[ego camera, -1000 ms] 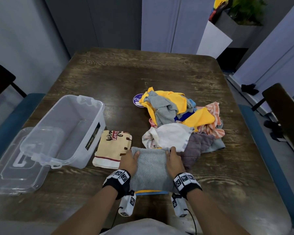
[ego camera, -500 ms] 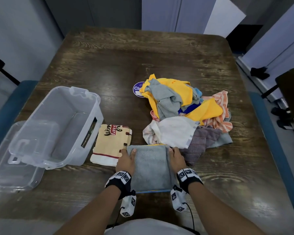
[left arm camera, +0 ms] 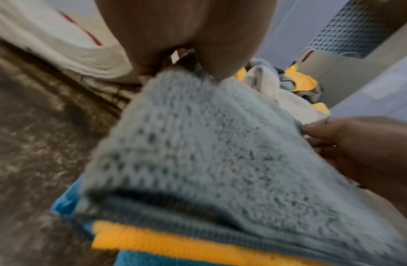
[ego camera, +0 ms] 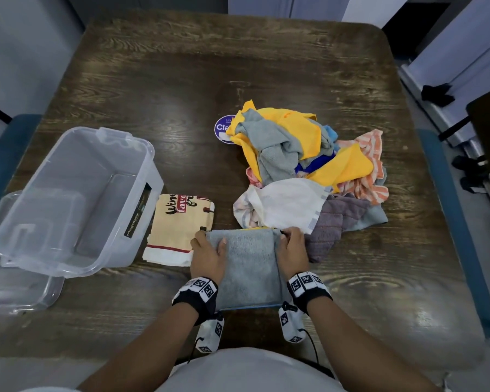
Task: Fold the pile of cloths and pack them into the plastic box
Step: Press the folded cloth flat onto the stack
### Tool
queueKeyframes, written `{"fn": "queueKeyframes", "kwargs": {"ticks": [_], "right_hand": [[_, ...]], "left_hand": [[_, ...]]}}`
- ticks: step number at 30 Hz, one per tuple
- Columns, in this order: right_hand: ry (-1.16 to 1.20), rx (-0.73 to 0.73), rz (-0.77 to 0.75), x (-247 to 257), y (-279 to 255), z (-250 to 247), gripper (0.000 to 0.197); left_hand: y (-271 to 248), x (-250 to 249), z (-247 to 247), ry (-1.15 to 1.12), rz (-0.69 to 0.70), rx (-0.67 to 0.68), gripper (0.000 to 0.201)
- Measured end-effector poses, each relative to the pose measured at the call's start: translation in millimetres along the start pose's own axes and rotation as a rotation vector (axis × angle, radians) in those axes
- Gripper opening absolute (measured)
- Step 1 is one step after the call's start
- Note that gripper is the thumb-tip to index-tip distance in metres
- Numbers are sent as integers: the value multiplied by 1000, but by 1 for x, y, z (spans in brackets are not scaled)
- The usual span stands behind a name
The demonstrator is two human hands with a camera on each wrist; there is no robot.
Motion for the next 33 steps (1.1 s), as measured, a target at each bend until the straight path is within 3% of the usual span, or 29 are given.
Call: {"fn": "queueKeyframes", "kwargs": {"ticks": [2, 4, 7, 9, 13, 15, 21, 25, 27, 33], "right_hand": [[-51, -150, -120, 22, -4, -19, 24], [-74, -169, -304, 56, -14, -22, 30], [-202, 37, -491, 82, -29, 17, 42], [-325, 181, -534, 68, -32, 52, 49], [-454, 307, -485, 25, -26, 83, 70], [-469, 322, -495, 21, -23, 88, 72], [-503, 175, -580, 23, -16, 86, 57], [-491, 157, -586, 20, -14, 89, 56], [-494, 158, -591, 18, -12, 91, 56], [-520, 137, -570, 16, -9, 92, 57]], "left_hand": [[-2, -22, -11, 137, 158, -88, 56], [-2, -39, -7, 265, 303, -50, 59], [-8, -48, 24, 450, 480, 186, 68], [-13, -39, 41, 560, 526, 290, 86], [-17, -14, 67, 693, 523, 431, 122], [-10, -2, 77, 720, 467, 504, 126], [3, -9, 86, 758, 461, 523, 135], [11, -5, 92, 753, 398, 560, 132], [15, -6, 95, 725, 392, 543, 131], [21, -7, 97, 688, 430, 454, 151]]}}
Point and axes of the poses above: each hand's wrist, its own y-axis towards the middle knuckle, its own z-axis out of the palm, x = y × z, the point moved 10 cm from there along y, towards the middle knuckle, and after that the axes turned 2 degrees about x, right-handed, at the moved point
